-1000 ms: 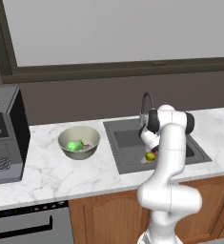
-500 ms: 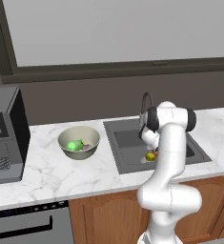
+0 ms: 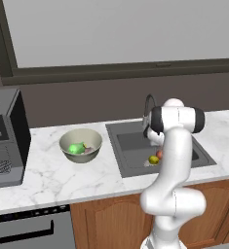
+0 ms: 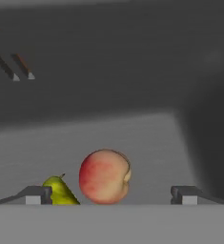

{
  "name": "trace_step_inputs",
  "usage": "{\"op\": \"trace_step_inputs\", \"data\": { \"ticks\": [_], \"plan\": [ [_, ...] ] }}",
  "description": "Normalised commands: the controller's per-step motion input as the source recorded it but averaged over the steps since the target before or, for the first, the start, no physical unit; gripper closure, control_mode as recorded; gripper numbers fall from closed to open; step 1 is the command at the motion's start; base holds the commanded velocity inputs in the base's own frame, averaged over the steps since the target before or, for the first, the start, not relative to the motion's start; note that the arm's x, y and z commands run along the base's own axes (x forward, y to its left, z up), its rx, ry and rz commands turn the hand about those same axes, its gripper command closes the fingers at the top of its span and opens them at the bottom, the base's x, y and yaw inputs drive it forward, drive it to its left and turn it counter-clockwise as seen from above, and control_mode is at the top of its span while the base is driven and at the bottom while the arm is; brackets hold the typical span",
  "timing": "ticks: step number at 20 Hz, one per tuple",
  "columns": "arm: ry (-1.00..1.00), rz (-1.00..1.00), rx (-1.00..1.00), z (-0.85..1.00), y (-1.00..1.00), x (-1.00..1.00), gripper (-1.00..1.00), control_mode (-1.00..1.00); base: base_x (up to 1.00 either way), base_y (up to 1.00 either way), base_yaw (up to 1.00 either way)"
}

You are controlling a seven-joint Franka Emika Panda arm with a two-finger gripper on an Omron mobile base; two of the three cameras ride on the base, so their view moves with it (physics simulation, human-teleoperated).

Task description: There is a mixed pile of frozen fruits and vegetables on the counter. Locate all the frozen vegetables and place the items in a bowl on the counter. Take all the frozen fruits and defrost them in a running sink.

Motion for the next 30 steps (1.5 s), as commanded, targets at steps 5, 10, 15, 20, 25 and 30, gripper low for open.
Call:
{"op": "trace_step_inputs", "data": {
  "ticks": [5,10,15,20,25,30],
  "plan": [
    [0.03,0.00,0.05,0.31,0.00,-0.09,-1.00,-1.00,0.00,0.00,0.00],
    [0.06,0.02,0.09,0.20,-0.08,-0.08,-1.00,-1.00,0.00,0.00,0.00],
    [0.15,0.00,0.00,0.44,-0.21,-0.04,-1.00,-1.00,0.00,0.00,0.00],
    [0.15,0.00,0.00,0.46,-0.20,-0.10,-1.00,-1.00,0.00,0.00,0.00],
    [0.08,0.00,0.03,0.38,-0.17,-0.26,-1.00,-1.00,0.00,0.00,0.00],
    [0.02,0.01,0.05,0.39,-0.11,-0.35,-1.00,-1.00,0.00,0.00,0.00]
  ]
}}
